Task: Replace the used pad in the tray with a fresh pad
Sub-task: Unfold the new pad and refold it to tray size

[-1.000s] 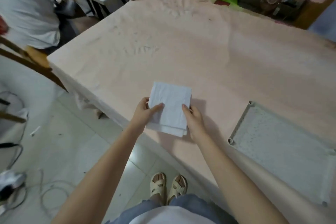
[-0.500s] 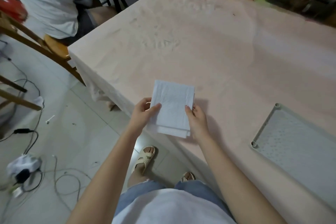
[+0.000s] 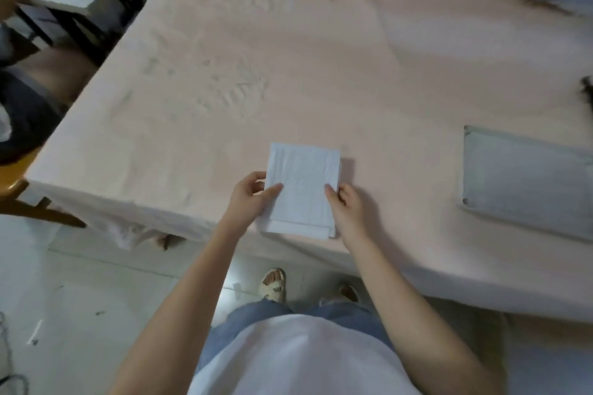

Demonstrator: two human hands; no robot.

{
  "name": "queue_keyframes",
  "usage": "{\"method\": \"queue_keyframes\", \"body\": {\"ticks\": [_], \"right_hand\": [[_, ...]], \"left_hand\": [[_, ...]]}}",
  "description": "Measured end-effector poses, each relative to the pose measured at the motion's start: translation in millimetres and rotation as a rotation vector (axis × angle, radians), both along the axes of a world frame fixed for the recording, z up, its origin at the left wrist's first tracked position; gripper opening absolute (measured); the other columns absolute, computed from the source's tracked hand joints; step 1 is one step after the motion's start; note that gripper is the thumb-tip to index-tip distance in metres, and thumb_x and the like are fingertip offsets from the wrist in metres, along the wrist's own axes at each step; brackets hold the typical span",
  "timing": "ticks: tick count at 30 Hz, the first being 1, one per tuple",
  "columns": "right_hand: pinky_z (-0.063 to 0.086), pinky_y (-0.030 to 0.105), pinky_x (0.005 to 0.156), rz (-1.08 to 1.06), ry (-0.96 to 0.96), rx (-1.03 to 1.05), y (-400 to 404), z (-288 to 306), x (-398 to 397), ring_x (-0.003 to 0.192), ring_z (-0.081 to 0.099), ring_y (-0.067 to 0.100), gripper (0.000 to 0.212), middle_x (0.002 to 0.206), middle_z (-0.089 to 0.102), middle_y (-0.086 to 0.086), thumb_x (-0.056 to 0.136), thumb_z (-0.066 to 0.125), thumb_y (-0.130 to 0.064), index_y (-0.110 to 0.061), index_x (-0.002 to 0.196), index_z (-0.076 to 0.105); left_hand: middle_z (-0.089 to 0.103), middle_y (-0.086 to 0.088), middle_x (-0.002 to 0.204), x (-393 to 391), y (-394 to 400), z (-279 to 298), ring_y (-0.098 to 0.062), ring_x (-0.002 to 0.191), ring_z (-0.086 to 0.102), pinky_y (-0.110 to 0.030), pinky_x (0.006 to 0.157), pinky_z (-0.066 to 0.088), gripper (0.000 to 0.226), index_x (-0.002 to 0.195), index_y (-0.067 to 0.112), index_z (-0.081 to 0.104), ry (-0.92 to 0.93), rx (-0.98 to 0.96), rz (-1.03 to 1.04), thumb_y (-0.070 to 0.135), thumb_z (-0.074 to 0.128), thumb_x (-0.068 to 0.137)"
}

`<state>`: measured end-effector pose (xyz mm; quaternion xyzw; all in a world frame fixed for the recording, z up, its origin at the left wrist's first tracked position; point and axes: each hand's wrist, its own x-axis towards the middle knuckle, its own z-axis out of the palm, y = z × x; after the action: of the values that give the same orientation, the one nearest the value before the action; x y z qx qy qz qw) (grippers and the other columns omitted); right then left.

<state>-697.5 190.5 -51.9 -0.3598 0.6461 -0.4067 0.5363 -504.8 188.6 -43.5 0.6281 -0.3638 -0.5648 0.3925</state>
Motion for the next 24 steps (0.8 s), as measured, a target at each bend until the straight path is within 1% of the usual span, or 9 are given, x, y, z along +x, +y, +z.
{"method": "queue_keyframes", "body": {"ticks": [2,4,7,9,12,14,16,19,24], "right_hand": [[0.038,0.032,0.068,-0.026,0.015,0.021,4.5,0.1,0.9,0.075,0.051,0.018,0.023,0.08,0.057,0.028,0.092,0.059,-0.016,0.004,0.084,0.053],[0.043,0.035,0.069,-0.052,0.04,0.024,8.0,0.8,-0.8,0.077,0.058,0.021,0.016,0.083,0.064,0.015,0.092,0.059,-0.016,-0.002,0.086,0.057],[0.051,0.045,0.081,-0.073,0.046,0.061,9.5,1.7,-3.9,0.094,0.065,0.03,0.018,0.103,0.068,0.02,0.093,0.059,-0.015,0.002,0.098,0.059],[0.052,0.042,0.083,-0.049,0.051,0.079,9.1,0.8,-6.2,0.1,0.064,0.03,0.021,0.11,0.066,0.022,0.093,0.058,-0.014,0.003,0.105,0.058],[0.055,0.031,0.075,0.032,0.045,0.134,6.8,-0.9,-7.8,0.099,0.064,0.023,0.027,0.117,0.064,0.014,0.093,0.058,-0.013,-0.001,0.117,0.055],[0.056,0.033,0.074,0.074,0.05,0.175,4.9,-2.2,-9.1,0.099,0.063,0.022,0.033,0.119,0.063,0.011,0.091,0.059,-0.01,-0.003,0.123,0.052],[0.056,0.027,0.071,0.089,0.081,0.168,4.3,-4.1,-12.0,0.097,0.063,0.02,0.033,0.117,0.063,0.01,0.09,0.061,-0.008,-0.004,0.122,0.053],[0.052,0.013,0.06,0.119,0.138,0.123,2.4,-8.1,-17.1,0.085,0.064,0.014,0.03,0.109,0.066,0.01,0.09,0.062,-0.009,-0.005,0.119,0.057],[0.042,0.016,0.053,0.128,0.343,0.08,-1.1,-21.9,-20.4,0.069,0.058,0.017,0.022,0.081,0.063,0.006,0.084,0.069,-0.015,-0.007,0.102,0.059]], "left_hand": [[0.06,-0.003,0.075,2.6,-4.8,-1.4,-0.015,0.063,0.061,-0.026,0.051,0.043,0.018,0.103,0.016,0.064,-0.037,0.007,-0.074,0.019,0.069,0.085],[0.055,-0.003,0.071,2.6,-8.4,-4.3,-0.016,0.062,0.057,-0.027,0.05,0.042,0.021,0.106,0.014,0.064,-0.061,0.013,-0.132,0.019,0.068,0.086],[0.056,-0.001,0.07,0.8,-14.2,-11.0,-0.018,0.063,0.058,-0.031,0.055,0.047,0.023,0.107,0.014,0.063,-0.11,0.029,-0.191,0.021,0.068,0.086],[0.059,0.0,0.073,0.1,-18.9,-16.5,-0.018,0.066,0.06,-0.029,0.055,0.048,0.021,0.107,0.017,0.062,-0.169,0.037,-0.215,0.022,0.067,0.086],[0.06,0.003,0.074,-0.4,-24.4,-25.4,-0.017,0.066,0.06,-0.026,0.054,0.046,0.021,0.106,0.018,0.062,-0.262,0.041,-0.236,0.024,0.067,0.086],[0.063,-0.001,0.076,-0.1,-26.8,-30.1,-0.022,0.069,0.061,-0.031,0.059,0.05,0.021,0.104,0.02,0.062,-0.331,0.046,-0.235,0.026,0.068,0.085],[0.067,-0.005,0.082,-0.1,-27.7,-35.2,-0.026,0.077,0.065,-0.04,0.071,0.055,0.021,0.101,0.023,0.062,-0.399,0.066,-0.253,0.03,0.069,0.083],[0.069,-0.004,0.085,-2.9,-28.1,-39.6,-0.024,0.078,0.067,-0.044,0.074,0.056,0.023,0.101,0.024,0.061,-0.449,0.085,-0.281,0.035,0.069,0.082],[0.065,0.002,0.083,-10.6,-25.3,-43.7,-0.022,0.082,0.065,-0.037,0.073,0.053,0.029,0.108,0.026,0.06,-0.546,0.08,-0.267,0.038,0.067,0.083]]}}
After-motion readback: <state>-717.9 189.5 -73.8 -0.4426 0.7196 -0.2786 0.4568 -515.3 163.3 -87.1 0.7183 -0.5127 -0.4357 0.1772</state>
